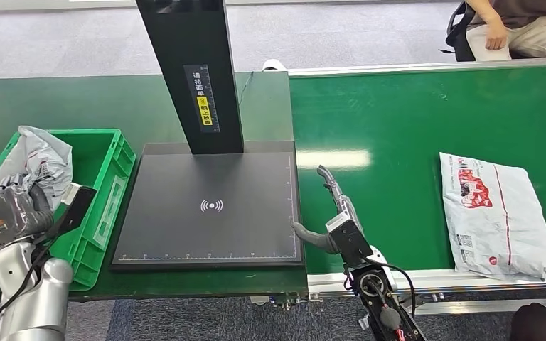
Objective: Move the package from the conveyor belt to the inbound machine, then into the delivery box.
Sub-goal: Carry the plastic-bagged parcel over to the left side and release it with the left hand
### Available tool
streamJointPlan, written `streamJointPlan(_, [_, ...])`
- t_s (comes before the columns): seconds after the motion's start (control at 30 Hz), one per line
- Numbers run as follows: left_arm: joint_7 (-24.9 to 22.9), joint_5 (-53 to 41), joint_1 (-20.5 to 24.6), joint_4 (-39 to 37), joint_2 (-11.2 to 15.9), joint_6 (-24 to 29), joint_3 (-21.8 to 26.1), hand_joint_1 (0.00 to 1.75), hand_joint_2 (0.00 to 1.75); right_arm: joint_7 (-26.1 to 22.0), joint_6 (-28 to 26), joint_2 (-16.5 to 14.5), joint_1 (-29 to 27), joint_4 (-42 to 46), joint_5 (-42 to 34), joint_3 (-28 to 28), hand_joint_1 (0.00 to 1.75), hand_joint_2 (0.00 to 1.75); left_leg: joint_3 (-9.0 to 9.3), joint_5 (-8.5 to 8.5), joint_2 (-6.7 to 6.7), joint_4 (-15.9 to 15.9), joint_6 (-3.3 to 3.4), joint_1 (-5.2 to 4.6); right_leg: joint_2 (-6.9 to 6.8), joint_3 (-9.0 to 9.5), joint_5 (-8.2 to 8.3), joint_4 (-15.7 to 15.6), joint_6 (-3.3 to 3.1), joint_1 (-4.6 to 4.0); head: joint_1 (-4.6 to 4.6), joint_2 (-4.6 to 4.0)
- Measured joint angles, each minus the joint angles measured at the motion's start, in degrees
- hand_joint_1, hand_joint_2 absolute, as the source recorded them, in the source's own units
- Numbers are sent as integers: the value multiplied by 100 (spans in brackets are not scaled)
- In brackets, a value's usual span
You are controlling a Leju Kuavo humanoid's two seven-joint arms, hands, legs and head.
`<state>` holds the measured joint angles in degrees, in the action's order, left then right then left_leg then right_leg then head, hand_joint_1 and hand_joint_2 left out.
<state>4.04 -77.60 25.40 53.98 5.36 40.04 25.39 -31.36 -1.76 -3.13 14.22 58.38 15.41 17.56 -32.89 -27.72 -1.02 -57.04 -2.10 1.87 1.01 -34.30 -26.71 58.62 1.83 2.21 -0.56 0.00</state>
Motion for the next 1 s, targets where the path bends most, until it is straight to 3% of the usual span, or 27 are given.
streamJointPlan(0.8, [153, 116, 333, -550, -95, 1, 156, 175, 175, -2, 45, -19, 58, 0, 45, 4, 0, 175, 24, 11, 43, 1, 4, 0, -46, 44, -1, -3, 1, 1, 2, 0])
streamJointPlan(0.83, [153, 116, 337, -556, -95, 1, 156, 164, 175, -2, 45, -19, 58, 0, 45, 4, 0, 175, 24, 11, 45, 1, 4, 0, -47, 44, -1, -3, 1, 1, 2, 0])
streamJointPlan(0.93, [181, 143, 350, -578, -97, 1, 149, 35, 175, -2, 45, -19, 58, 0, 49, 4, 0, 175, 24, 12, 53, 1, 4, 0, -49, 45, -1, -3, 1, 1, 2, 0])
streamJointPlan(0.97, [220, 180, 359, -596, -96, 1, 131, 2, 175, -3, 46, -19, 58, 0, 51, 3, 0, 175, 25, 12, 56, 1, 4, 0, -51, 45, -1, -3, 1, 1, 2, 0])
streamJointPlan(1.0, [286, 233, 367, -616, -93, 1, 94, 0, 175, -5, 49, -19, 58, 0, 55, 3, 0, 175, 25, 13, 59, 1, 4, 0, -55, 46, -1, -3, 1, 1, 2, 0])
